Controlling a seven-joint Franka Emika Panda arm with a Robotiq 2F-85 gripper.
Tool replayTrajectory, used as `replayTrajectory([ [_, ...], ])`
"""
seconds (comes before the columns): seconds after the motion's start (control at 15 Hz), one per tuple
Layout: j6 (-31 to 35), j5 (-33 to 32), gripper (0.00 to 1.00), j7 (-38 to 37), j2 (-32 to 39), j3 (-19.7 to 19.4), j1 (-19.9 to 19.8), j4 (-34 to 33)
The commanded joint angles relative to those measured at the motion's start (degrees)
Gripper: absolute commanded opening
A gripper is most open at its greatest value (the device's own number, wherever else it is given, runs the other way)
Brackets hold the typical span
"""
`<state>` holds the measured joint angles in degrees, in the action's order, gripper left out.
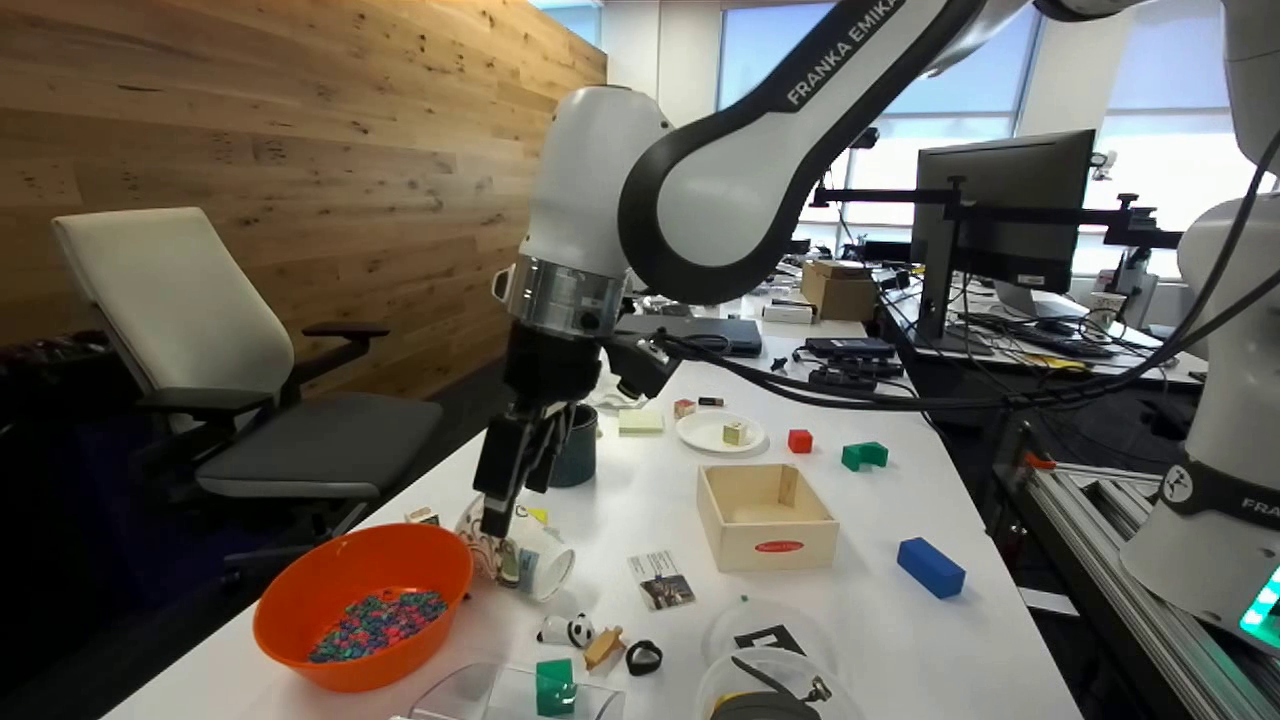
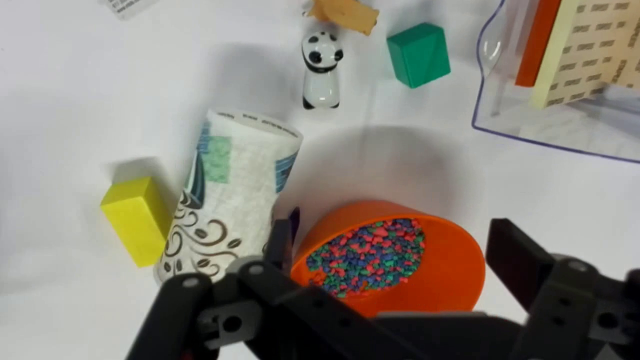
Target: Open the drawer of the white object
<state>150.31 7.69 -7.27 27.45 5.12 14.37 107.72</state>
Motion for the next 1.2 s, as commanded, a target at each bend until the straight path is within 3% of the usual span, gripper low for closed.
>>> replayTrajectory([
  [0.0,2.16,-8.55,1.0,-6.79,-2.09,-3.92,3.84,1.61],
  [0.27,-1.81,-17.24,1.0,-13.15,-2.53,-8.01,7.5,1.06],
  [0.47,-10.35,-18.29,1.0,-13.84,-5.56,-7.38,6.82,1.46],
  [0.87,-28.28,-13.13,1.0,-9.79,-17.85,-3.04,1.16,4.08],
  [1.13,-29.8,-5.74,1.0,-9.91,-24.59,-1.64,-2.94,8.02],
])
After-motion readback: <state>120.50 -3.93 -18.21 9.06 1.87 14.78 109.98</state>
